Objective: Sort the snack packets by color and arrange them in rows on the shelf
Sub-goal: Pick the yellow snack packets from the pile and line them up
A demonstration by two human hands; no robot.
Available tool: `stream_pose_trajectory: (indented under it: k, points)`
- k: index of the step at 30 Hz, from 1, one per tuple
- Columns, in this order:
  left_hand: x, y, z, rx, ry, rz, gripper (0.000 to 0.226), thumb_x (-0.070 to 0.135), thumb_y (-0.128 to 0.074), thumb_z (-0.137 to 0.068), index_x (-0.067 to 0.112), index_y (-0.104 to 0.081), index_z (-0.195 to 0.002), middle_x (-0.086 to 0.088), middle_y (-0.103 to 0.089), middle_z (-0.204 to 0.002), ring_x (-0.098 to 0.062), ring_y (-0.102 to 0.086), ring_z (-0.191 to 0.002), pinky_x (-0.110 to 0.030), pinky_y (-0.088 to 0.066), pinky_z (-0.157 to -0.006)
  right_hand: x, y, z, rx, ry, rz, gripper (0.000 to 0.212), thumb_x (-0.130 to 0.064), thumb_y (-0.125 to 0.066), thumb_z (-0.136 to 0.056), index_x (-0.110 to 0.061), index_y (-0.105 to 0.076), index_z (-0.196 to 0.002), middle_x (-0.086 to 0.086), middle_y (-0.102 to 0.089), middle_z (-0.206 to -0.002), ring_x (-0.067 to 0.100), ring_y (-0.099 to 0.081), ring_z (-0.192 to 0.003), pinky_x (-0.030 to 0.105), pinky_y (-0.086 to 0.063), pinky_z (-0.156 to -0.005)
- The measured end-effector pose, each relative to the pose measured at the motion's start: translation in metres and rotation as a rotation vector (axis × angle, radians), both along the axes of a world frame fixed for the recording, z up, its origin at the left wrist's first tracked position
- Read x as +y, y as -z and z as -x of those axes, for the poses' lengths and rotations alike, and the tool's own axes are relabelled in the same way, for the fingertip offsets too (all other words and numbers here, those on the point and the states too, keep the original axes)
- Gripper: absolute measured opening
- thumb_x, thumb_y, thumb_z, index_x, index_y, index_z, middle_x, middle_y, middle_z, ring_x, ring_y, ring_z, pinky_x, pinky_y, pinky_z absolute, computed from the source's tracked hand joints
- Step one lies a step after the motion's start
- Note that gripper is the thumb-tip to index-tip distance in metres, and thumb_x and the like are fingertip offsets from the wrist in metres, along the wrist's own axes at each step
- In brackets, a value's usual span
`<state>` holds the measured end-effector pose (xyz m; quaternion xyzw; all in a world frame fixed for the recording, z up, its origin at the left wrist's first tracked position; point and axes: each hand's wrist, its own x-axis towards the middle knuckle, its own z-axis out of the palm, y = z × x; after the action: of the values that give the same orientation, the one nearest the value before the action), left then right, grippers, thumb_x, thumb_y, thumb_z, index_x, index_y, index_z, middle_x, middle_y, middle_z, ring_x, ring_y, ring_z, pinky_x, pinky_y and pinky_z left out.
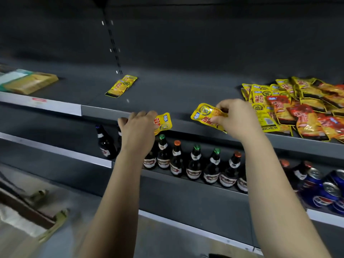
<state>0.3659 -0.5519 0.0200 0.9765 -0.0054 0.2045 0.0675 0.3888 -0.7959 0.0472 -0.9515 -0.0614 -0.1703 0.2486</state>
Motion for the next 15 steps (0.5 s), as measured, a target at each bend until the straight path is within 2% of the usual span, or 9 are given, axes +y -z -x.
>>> stream_pose_trajectory:
  k: [3,6,11,15]
  points:
    - [0.021,0.003,-0.007,-0.006,-0.015,0.015,0.018,0.024,-0.053,-0.097,0.022,-0.054,-0.115,-0.002,-0.060,-0.109,-0.029,-0.050,-0.109,-0.038,-0.018,-0.077,0.014,0.001,-0.005,-0.011,0.011,-0.013,0.018,-0.029,-0.079,-0.075,-0.029,-0.061,-0.075,-0.001,-0.062,-0.075,0.027,-0.059,-0.082,0.037,-0.048,-0.069]
    - [0.042,-0.001,-0.020,0.001,-0.021,0.051,0.017,0.023,-0.053,-0.097,0.021,-0.056,-0.114,-0.003,-0.059,-0.108,-0.028,-0.049,-0.107,-0.037,-0.017,-0.077,0.029,-0.002,-0.018,-0.007,0.014,-0.041,0.018,-0.027,-0.080,-0.074,-0.027,-0.062,-0.073,-0.002,-0.061,-0.071,0.026,-0.058,-0.079,0.036,-0.047,-0.067]
    - [0.073,-0.012,-0.052,-0.009,-0.031,0.046,0.018,0.025,-0.054,-0.096,0.021,-0.055,-0.114,-0.003,-0.059,-0.110,-0.029,-0.050,-0.107,-0.040,-0.024,-0.084,0.066,-0.005,-0.051,0.056,-0.034,-0.081,0.015,-0.026,-0.079,-0.075,-0.029,-0.065,-0.074,-0.005,-0.064,-0.074,0.024,-0.058,-0.090,0.032,-0.044,-0.069]
    - [0.098,-0.022,-0.080,-0.024,-0.039,0.052,0.014,0.025,-0.055,-0.095,0.020,-0.055,-0.108,-0.002,-0.060,-0.110,-0.029,-0.050,-0.107,-0.037,-0.016,-0.079,0.094,-0.011,-0.083,0.079,-0.056,-0.110,0.014,-0.027,-0.080,-0.075,-0.030,-0.067,-0.075,-0.004,-0.066,-0.081,0.023,-0.057,-0.096,0.033,-0.046,-0.073]
